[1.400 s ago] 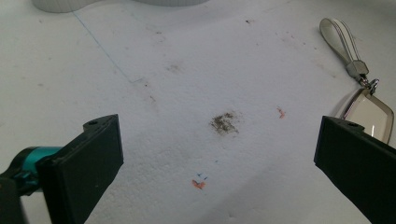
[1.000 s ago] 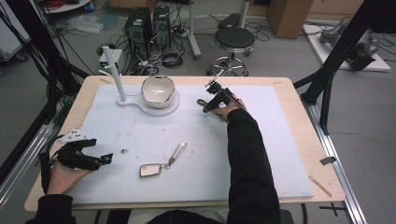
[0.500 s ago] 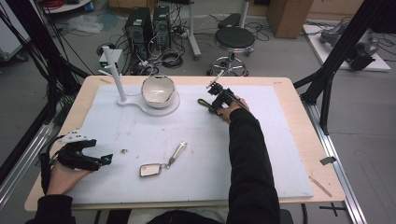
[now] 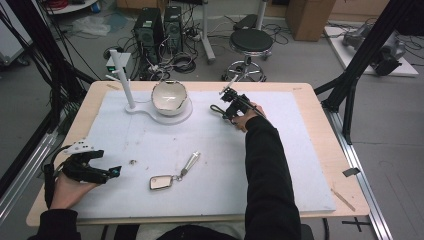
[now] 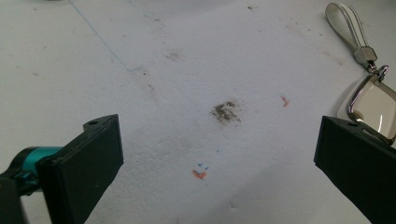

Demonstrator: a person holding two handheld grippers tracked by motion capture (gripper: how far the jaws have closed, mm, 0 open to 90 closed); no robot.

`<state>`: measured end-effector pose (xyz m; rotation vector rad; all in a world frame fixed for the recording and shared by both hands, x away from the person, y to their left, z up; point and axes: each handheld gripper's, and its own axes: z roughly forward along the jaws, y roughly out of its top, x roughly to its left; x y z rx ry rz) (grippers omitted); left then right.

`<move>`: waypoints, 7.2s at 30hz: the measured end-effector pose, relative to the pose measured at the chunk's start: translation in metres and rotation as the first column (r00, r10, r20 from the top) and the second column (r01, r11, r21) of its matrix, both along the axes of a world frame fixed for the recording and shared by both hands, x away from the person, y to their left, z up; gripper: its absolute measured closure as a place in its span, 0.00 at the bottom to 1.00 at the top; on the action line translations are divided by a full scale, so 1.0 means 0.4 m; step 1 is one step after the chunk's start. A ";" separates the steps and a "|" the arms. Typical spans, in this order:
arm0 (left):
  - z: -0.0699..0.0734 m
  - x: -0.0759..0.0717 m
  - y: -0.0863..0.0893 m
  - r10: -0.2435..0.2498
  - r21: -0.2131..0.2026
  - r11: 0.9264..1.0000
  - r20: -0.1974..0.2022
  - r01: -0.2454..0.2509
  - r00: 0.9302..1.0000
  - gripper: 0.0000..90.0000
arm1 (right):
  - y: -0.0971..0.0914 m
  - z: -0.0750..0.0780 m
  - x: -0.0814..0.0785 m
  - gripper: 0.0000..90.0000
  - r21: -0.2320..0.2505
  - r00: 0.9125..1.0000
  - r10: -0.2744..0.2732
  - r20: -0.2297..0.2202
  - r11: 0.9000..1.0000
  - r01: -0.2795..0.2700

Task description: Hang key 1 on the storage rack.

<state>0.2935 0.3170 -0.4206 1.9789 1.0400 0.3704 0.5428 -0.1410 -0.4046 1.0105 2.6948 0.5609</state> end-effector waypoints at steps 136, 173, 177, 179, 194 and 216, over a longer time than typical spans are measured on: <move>0.002 0.007 0.007 -0.027 -0.042 0.999 0.033 0.028 0.999 0.02 | 0.669 0.360 -0.105 0.80 0.113 0.929 0.233 0.287 0.955 -0.274; -0.005 0.007 0.007 -0.013 -0.034 0.999 0.010 0.013 1.000 0.02 | 0.433 0.316 -0.081 0.01 0.154 0.969 0.088 0.229 0.980 -0.125; -0.005 0.006 0.008 -0.012 -0.033 0.999 0.010 0.013 1.000 0.02 | 0.402 0.331 -0.090 0.01 0.163 0.968 0.089 0.235 0.978 -0.130; -0.005 0.006 0.007 -0.009 -0.033 0.999 0.010 0.009 1.000 0.02 | 0.381 0.342 -0.097 0.01 0.184 0.967 0.083 0.242 0.974 -0.130; -0.007 0.007 0.004 -0.011 -0.023 1.000 0.005 0.011 1.000 0.02 | 0.231 0.352 -0.138 0.01 0.229 0.967 0.020 0.256 0.970 -0.080; -0.008 0.008 0.002 -0.009 -0.014 1.000 -0.005 0.009 1.000 0.02 | 0.037 0.360 -0.216 0.01 0.238 0.960 -0.071 0.272 0.971 0.005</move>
